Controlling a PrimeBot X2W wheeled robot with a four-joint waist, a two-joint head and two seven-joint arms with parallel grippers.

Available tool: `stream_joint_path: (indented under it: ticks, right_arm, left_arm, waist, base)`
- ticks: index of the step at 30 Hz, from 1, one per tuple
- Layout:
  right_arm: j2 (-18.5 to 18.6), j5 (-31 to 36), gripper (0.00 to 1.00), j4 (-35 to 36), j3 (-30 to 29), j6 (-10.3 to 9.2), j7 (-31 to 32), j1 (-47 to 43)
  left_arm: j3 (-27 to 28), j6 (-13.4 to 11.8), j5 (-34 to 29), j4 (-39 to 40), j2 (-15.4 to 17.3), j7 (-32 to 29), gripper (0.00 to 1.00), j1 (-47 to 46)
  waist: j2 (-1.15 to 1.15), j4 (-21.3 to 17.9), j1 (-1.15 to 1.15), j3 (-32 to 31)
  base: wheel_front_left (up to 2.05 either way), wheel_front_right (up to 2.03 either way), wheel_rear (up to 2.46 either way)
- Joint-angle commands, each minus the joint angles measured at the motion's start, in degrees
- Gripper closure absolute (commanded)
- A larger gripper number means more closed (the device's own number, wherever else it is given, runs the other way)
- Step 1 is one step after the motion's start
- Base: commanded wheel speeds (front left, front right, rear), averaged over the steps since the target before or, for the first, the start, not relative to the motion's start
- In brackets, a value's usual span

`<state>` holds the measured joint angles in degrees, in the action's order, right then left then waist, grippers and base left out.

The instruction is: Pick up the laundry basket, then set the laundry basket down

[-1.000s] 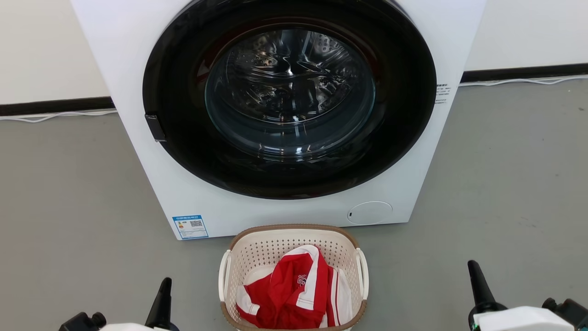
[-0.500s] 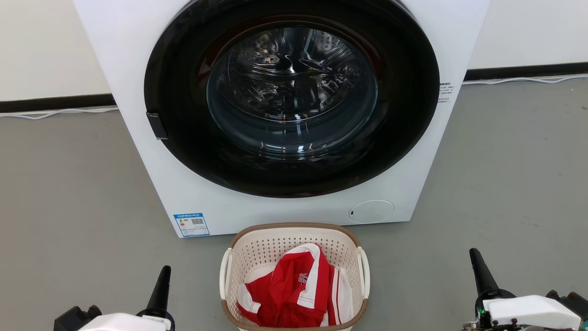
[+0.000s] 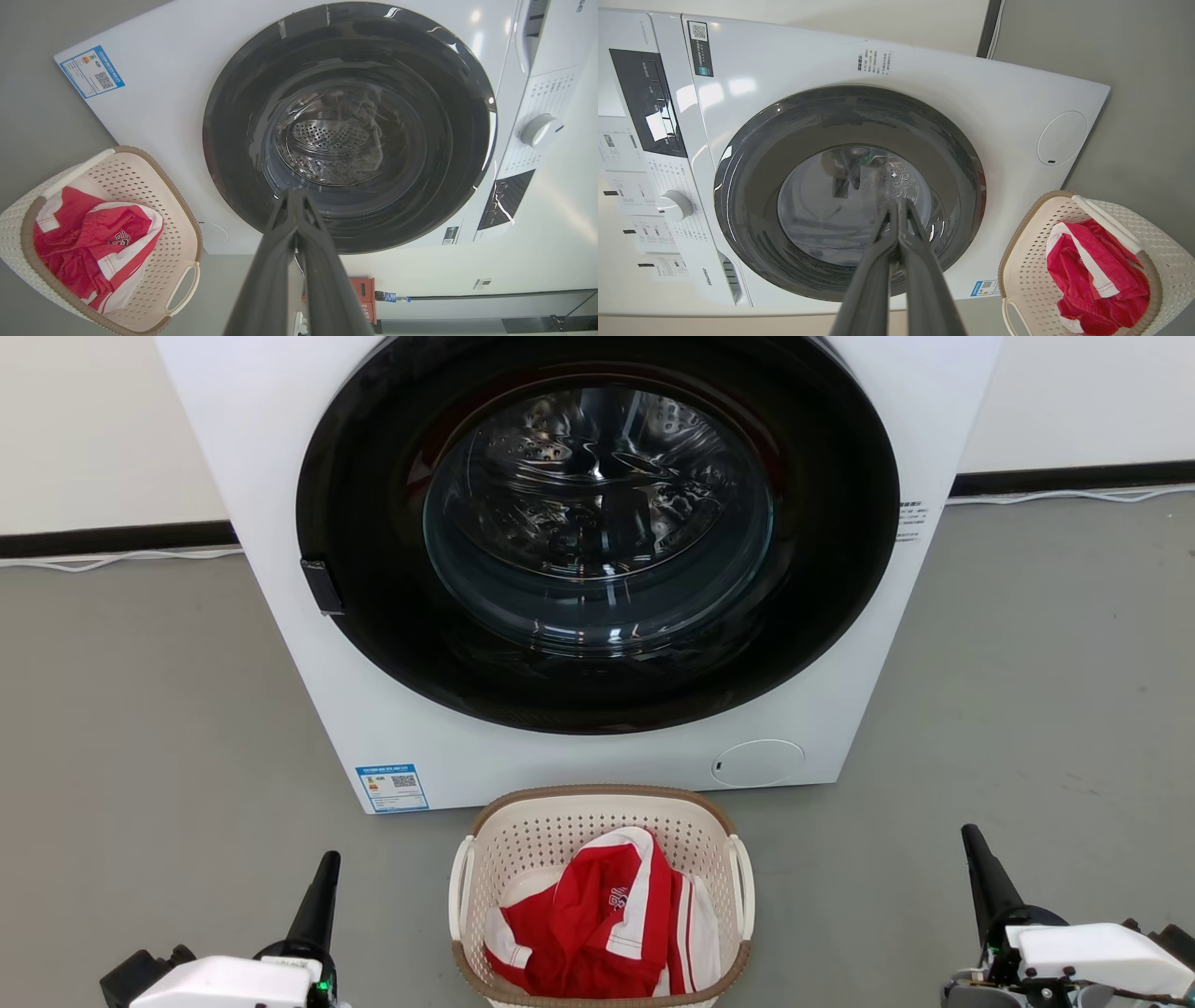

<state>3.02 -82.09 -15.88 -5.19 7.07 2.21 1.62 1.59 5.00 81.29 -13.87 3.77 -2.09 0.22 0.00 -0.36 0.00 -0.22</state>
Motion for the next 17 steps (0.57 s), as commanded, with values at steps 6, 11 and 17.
stream_joint_path:
  ticks: [6, 11, 17]
  right_arm:
    - [0.6, -4.4, 1.00, 1.7, 0.5, 0.38, 1.6, 3.4]
    - [0.6, -7.4, 1.00, 1.8, 0.1, 0.40, 2.4, 3.9]
    - [0.6, -10.9, 1.00, 1.9, -0.3, 0.42, 3.5, 4.5]
  left_arm:
    - [2.2, 1.2, 4.7, 0.7, 0.3, -1.3, 1.00, -4.5]
    - [2.7, 1.8, 8.1, 0.3, 0.3, -2.1, 1.00, -5.3]
    - [3.4, 2.5, 12.1, -0.1, 0.2, -3.2, 1.00, -6.3]
  waist:
    - [0.00, 0.1, 0.00, 0.1]
    - [0.00, 0.2, 0.00, 0.3]
    - [0.00, 0.4, 0.00, 0.4]
  base:
    - [0.00, 0.00, 0.00]
    - [0.00, 0.00, 0.00]
    - [0.00, 0.00, 0.00]
